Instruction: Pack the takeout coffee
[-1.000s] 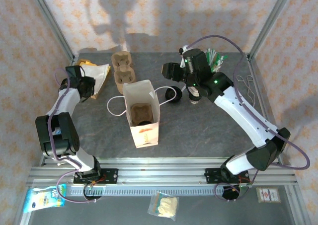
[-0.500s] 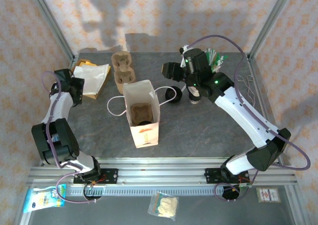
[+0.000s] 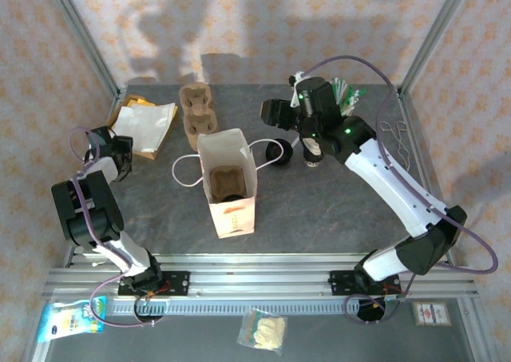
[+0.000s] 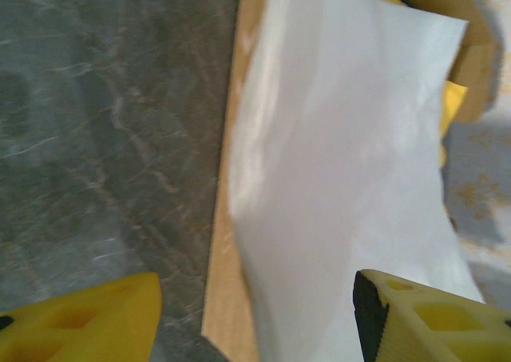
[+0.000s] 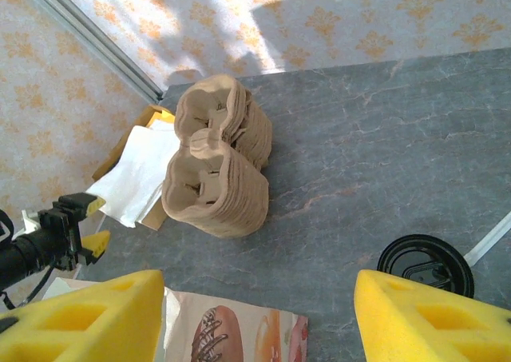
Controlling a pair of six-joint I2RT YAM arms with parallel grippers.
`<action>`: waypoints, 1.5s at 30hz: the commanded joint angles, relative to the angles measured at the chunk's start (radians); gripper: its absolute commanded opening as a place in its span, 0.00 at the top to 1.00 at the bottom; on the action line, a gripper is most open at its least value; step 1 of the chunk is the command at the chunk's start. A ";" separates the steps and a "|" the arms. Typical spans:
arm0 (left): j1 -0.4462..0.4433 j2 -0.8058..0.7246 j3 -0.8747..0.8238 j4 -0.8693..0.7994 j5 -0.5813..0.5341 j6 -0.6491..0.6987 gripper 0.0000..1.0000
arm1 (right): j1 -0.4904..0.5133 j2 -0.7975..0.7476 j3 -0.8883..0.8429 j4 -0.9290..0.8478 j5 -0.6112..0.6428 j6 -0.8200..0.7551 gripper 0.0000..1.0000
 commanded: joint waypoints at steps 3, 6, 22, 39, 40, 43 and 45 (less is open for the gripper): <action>0.011 0.042 0.008 0.122 0.013 -0.009 0.39 | -0.004 0.009 -0.014 0.023 -0.009 -0.018 0.36; 0.011 0.063 0.022 0.111 0.013 -0.002 0.47 | -0.004 0.009 -0.020 0.024 -0.007 -0.018 0.36; 0.011 0.101 0.058 0.106 0.031 -0.005 0.87 | -0.005 0.025 -0.019 0.024 -0.015 -0.009 0.36; 0.011 -0.073 0.056 -0.004 -0.037 0.010 1.00 | -0.005 -0.005 0.002 0.015 -0.011 0.013 0.36; 0.011 -0.087 0.051 -0.015 -0.044 0.011 1.00 | -0.004 -0.009 0.003 0.013 -0.009 0.015 0.36; 0.011 -0.124 0.034 -0.029 -0.055 0.016 1.00 | -0.004 -0.024 0.006 0.008 -0.007 0.019 0.36; 0.010 -0.148 0.026 -0.037 -0.058 0.016 1.00 | -0.004 -0.035 0.007 0.004 -0.004 0.022 0.36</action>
